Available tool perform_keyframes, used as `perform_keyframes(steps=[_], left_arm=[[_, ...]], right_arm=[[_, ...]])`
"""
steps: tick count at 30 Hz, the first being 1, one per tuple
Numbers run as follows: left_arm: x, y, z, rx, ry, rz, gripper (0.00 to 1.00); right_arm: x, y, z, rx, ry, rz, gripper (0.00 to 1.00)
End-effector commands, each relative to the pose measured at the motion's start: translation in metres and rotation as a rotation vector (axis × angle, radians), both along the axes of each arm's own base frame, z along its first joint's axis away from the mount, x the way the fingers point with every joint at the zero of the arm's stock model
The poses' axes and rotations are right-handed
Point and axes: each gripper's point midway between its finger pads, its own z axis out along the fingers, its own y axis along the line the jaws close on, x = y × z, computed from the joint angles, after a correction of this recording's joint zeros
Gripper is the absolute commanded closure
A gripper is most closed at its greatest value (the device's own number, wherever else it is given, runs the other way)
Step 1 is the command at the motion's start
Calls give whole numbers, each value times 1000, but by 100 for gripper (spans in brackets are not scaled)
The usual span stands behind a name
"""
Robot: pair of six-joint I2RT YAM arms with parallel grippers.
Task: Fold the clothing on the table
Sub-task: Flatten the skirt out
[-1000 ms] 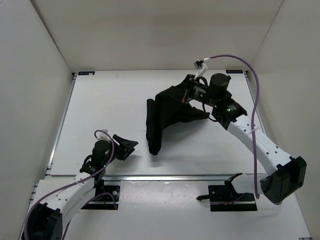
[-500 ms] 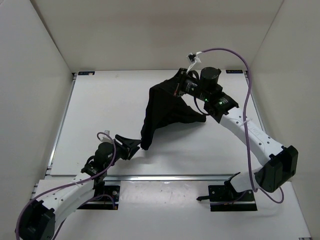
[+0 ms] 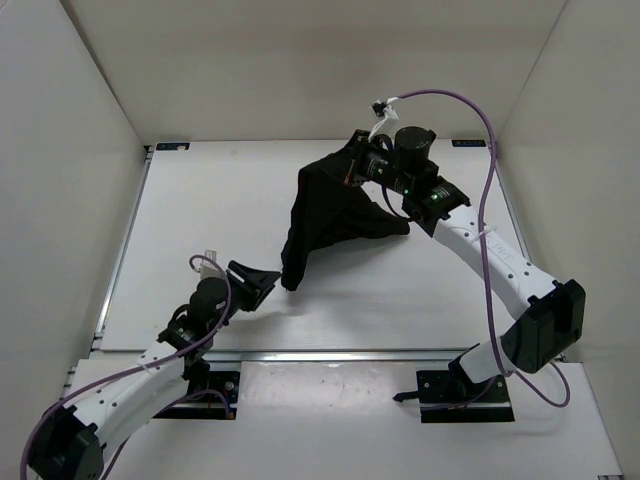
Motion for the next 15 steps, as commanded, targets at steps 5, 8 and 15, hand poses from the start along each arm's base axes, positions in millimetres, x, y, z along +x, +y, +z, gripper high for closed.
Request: perform_keyframes(steps=[5,8,15], left_arm=[[9,3,36,13,-107,13,44],[-1,-9,25,20,-82,-34,45],[-6,-3,2,75,-40,-26,46]], right_arm=[[5,4,36,46,-103,9,100],[6,8,34,45,-98,16,100],[11,3,33,42,-101,7,100]])
